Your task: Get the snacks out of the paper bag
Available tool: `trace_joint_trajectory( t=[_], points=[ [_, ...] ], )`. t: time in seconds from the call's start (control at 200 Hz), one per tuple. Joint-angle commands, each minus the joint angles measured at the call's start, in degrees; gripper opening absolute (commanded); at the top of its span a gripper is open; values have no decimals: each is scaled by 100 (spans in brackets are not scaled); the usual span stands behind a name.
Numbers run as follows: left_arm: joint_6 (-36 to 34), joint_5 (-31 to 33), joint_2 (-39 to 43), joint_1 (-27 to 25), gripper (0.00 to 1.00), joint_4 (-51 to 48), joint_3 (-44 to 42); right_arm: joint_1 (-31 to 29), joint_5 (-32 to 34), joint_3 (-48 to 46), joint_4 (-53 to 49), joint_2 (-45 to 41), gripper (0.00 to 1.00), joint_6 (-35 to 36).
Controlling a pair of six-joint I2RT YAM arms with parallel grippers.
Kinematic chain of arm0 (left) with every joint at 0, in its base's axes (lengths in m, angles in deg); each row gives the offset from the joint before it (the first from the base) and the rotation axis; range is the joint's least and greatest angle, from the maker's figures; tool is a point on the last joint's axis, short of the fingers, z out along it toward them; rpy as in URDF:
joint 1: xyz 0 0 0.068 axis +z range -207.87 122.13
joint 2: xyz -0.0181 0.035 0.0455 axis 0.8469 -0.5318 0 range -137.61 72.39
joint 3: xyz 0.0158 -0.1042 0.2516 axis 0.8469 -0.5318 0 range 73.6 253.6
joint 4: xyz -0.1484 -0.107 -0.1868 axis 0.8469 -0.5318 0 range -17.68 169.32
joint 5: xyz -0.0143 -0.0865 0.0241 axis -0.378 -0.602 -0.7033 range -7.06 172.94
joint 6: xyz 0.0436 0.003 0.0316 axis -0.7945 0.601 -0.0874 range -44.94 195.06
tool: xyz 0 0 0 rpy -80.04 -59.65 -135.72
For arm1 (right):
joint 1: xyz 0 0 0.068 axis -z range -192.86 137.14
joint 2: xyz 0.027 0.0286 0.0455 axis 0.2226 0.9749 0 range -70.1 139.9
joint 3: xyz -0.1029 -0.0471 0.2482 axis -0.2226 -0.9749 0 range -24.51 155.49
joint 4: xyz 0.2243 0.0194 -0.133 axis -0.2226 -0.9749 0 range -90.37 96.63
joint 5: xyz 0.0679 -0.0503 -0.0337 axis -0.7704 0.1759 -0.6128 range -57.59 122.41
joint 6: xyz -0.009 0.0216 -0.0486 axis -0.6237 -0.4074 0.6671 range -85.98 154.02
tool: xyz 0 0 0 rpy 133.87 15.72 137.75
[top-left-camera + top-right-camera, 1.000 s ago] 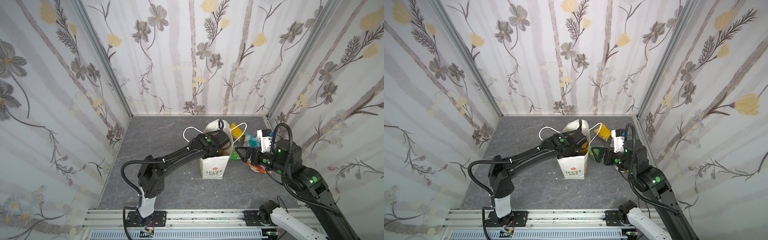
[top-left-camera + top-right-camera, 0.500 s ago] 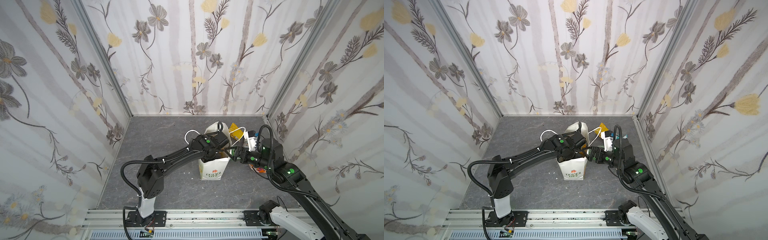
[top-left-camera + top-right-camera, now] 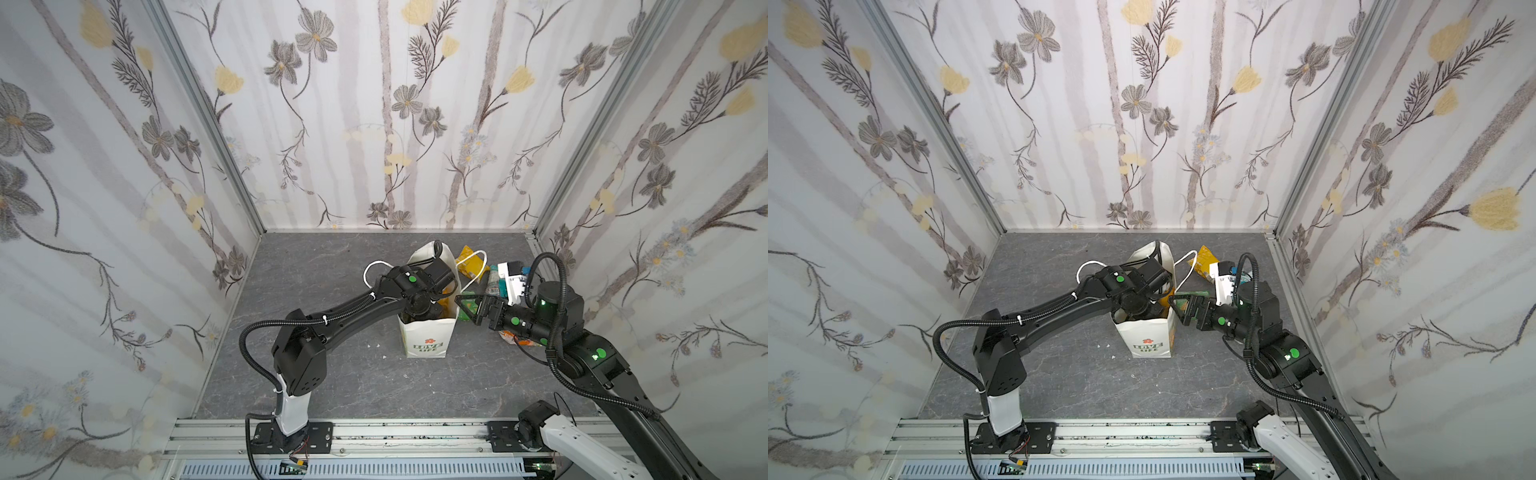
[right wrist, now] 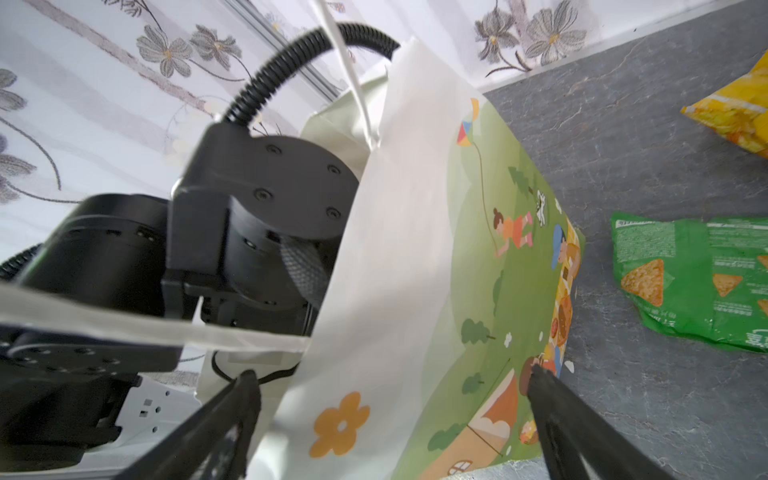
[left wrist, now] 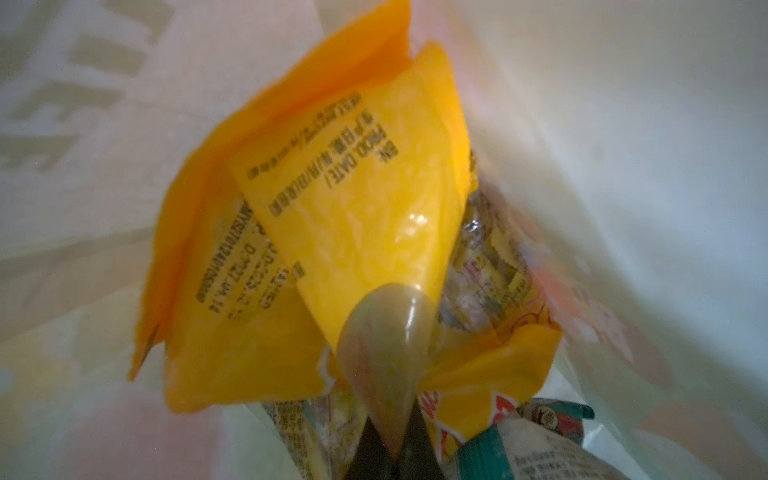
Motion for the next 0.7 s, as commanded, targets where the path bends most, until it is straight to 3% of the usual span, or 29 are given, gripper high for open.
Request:
trace_joint_trajectory(
  t=[0.0, 0.25, 0.51, 0.694],
  points=[
    [-266, -111, 38, -57, 0, 252, -76, 180, 382, 229, -61, 237, 100, 128],
    [-630, -321, 463, -196, 0, 701, -421, 339, 86, -86, 78, 701, 99, 301],
    [-1240, 74, 835, -336, 0, 1138, -716, 406, 129, -309, -182, 634, 99, 323],
    [-1162, 604, 757, -331, 0, 953, -555, 430, 119, -22, -238, 487, 100, 304]
  ],
)
